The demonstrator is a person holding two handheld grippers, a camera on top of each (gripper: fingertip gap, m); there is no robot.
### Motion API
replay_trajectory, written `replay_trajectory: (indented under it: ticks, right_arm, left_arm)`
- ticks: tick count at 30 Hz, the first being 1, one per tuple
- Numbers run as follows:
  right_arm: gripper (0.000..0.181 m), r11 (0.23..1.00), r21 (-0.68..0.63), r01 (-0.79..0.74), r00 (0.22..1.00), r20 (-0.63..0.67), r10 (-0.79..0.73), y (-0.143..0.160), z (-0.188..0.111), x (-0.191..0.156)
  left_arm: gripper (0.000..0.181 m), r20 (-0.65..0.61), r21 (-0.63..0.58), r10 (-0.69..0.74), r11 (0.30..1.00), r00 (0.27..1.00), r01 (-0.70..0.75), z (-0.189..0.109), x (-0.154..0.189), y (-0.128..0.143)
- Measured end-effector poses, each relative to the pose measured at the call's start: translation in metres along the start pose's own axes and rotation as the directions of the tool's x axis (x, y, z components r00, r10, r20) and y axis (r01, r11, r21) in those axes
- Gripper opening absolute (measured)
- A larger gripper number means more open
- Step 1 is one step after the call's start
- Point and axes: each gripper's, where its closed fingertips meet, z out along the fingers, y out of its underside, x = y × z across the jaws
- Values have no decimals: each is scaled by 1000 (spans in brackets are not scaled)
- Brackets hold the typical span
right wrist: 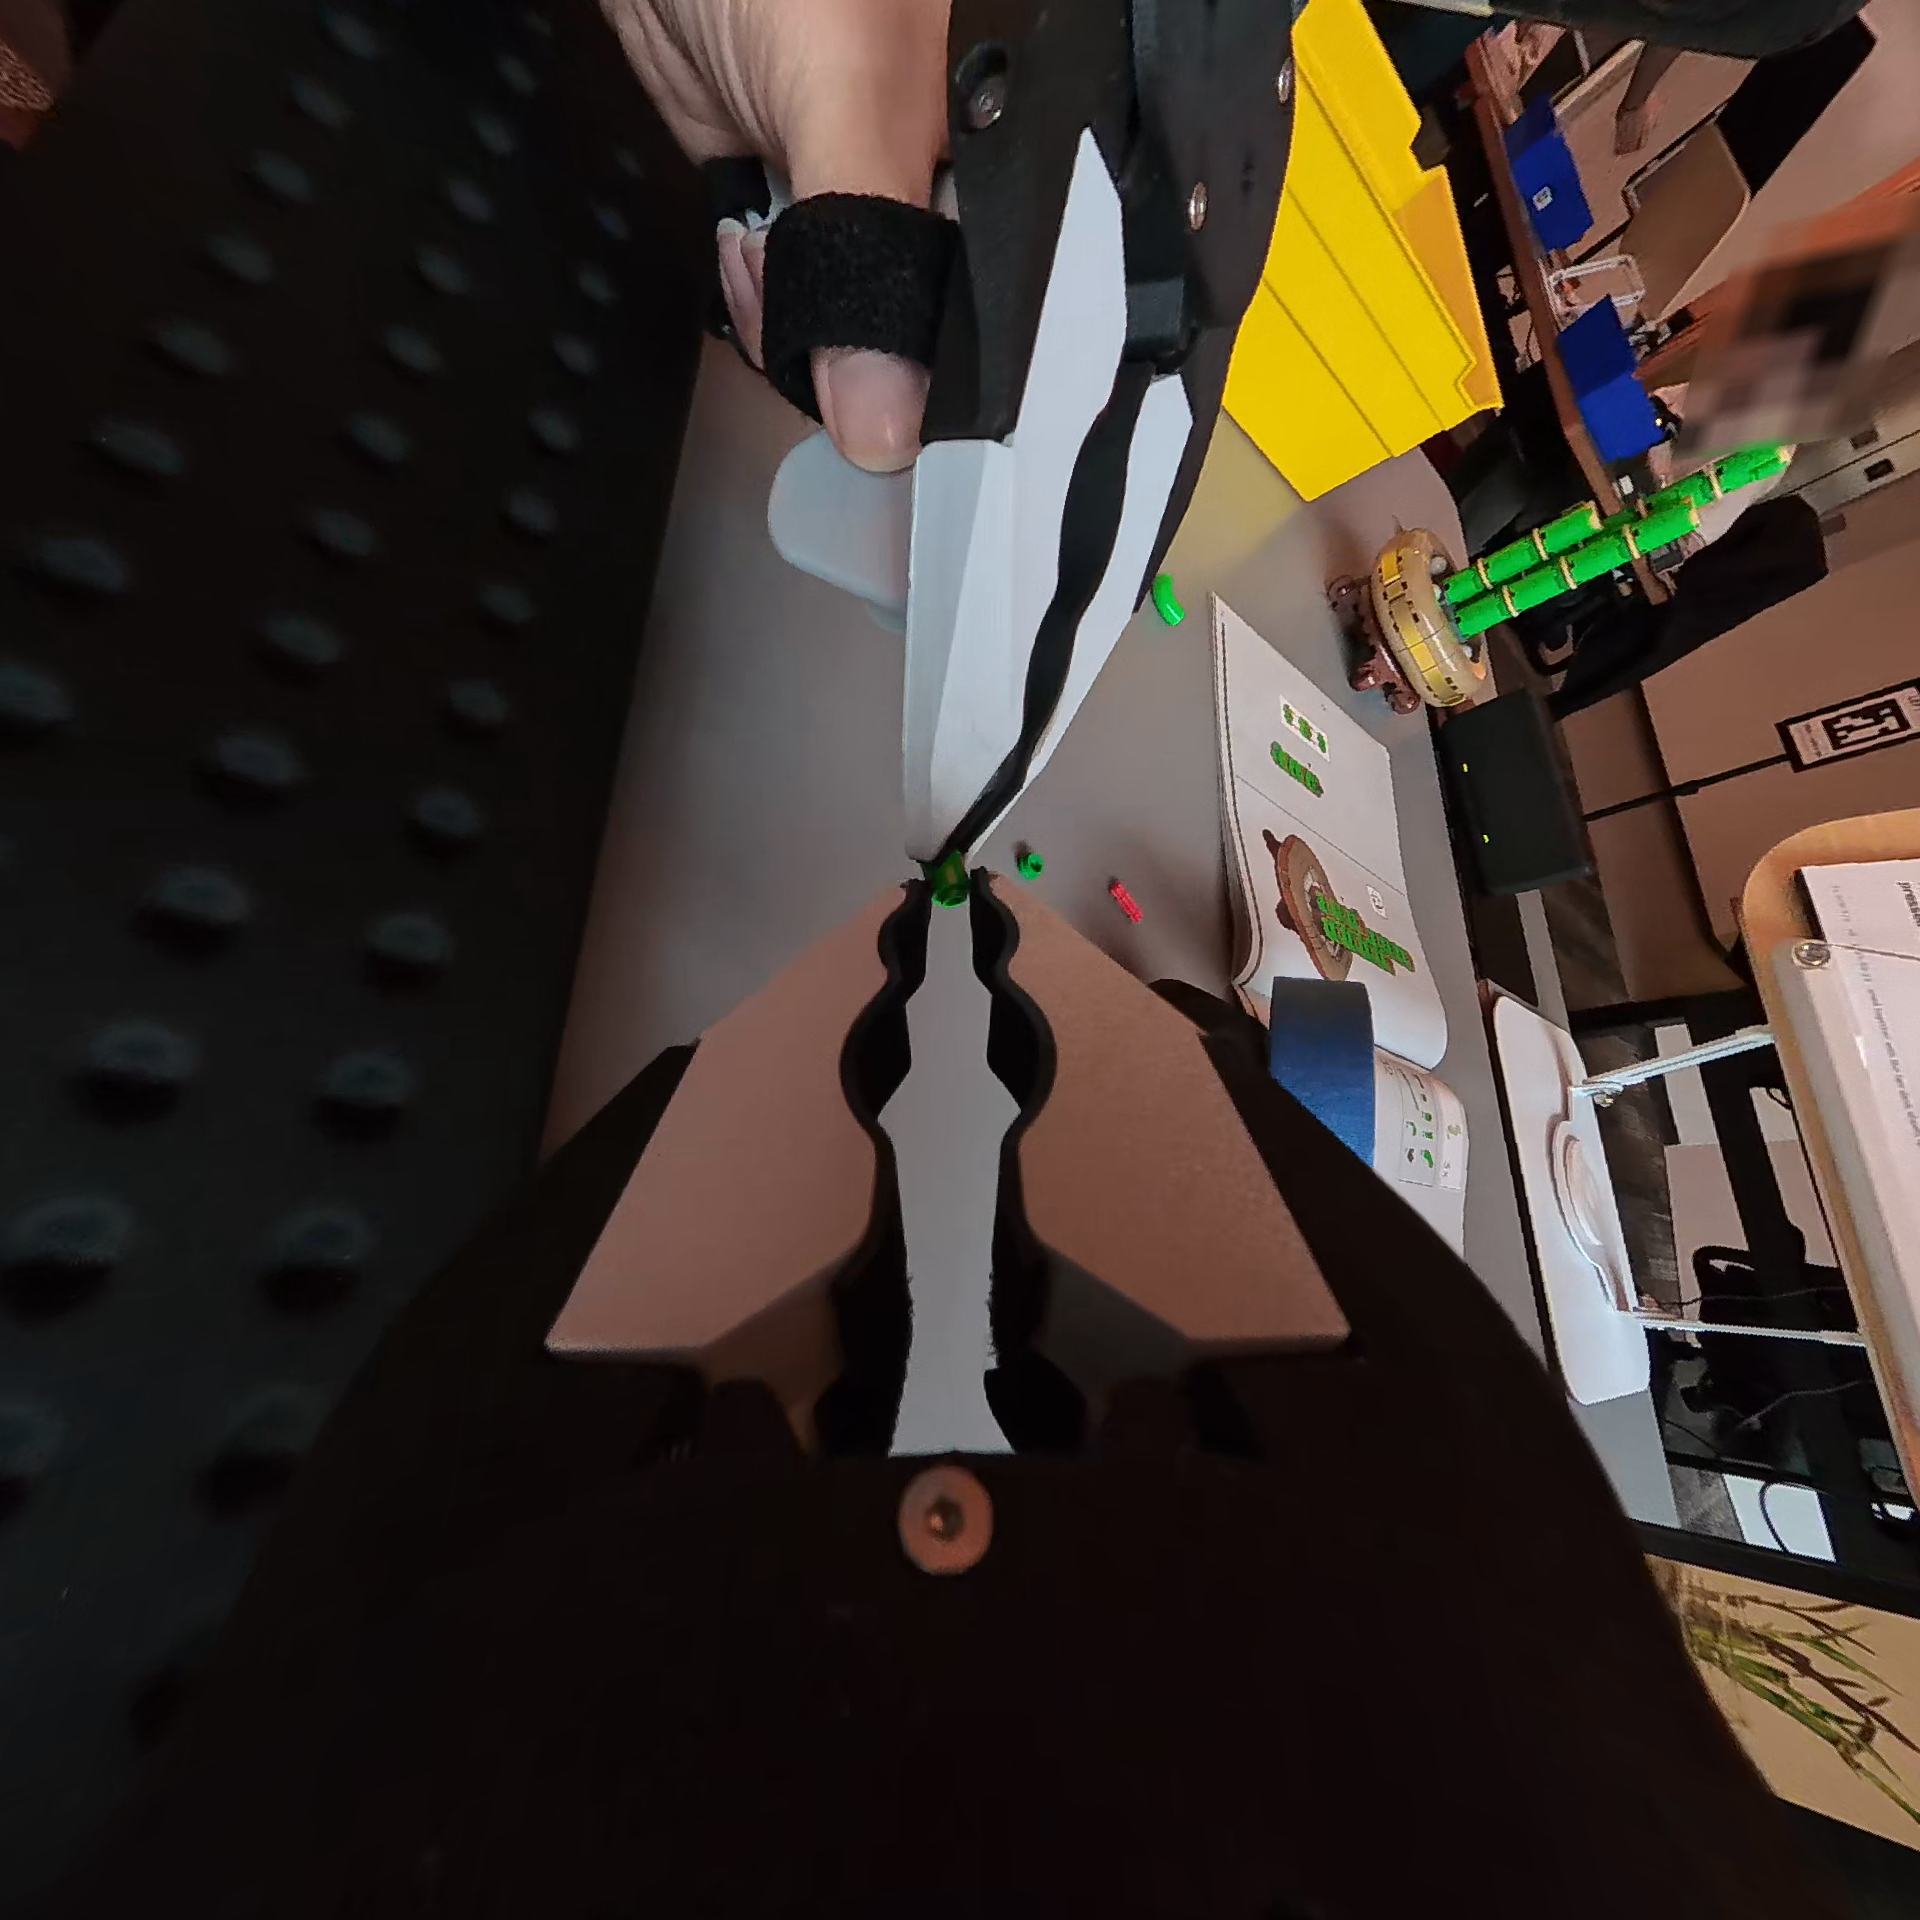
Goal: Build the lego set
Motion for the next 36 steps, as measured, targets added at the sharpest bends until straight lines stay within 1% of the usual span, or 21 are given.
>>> replay_trajectory:
  ticks: [4,5,7,8,11,14,15,19,21,23,24,33,36]
  right_arm:
    - [7,1000,2,1,1000,-3,-1,0,-2,1]
    - [7,1000,-7,9,1000,-15,-9,1,-2,3]
    - [6,999,-24,27,999,-37,-28,4,-5,9]
    - [7,999,-30,25,999,-44,-26,6,-6,12]
    - [7,999,-37,17,998,-53,-19,9,-7,15]
    - [7,999,-37,15,999,-50,-17,9,-7,14]
    - [7,999,-36,14,999,-47,-16,9,-7,13]
    - [7,999,-46,21,999,-40,-23,11,-6,11]
    - [7,999,-47,25,999,-36,-27,12,-6,10]
    - [7,999,-45,27,999,-33,-28,12,-6,9]
    - [7,999,-45,28,999,-31,-29,12,-6,9]
    - [7,999,-44,25,1000,9,-25,15,-2,2]
    - [9,999,-35,-17,1000,19,18,16,-2,2]
  left_arm:
    - [6,-22,-2,-26,1000,999,26,0,0,-1]
    - [12,-19,-13,-32,999,999,32,-1,-1,0]
    - [33,9,-29,-25,999,1000,25,-5,-8,-1]
    - [35,24,-34,0,999,1000,1,-7,-10,-4]
    - [34,65,-78,130,989,989,-125,-9,-12,-8]
    - [25,85,-140,206,971,975,-193,-4,-14,-8]
    - [21,72,-149,215,968,974,-203,-2,-13,-8]
    - [20,32,-160,224,963,974,-216,5,-8,-11]
    - [17,24,-173,233,959,972,-225,7,-9,-11]
    - [7,10,-187,247,952,969,-241,9,-8,-9]
    - [6,6,-194,254,949,967,-248,10,-7,-8]
    - [6,-11,-224,255,942,967,-251,15,-8,2]
    - [6,-4,-216,263,942,965,-257,15,-9,1]
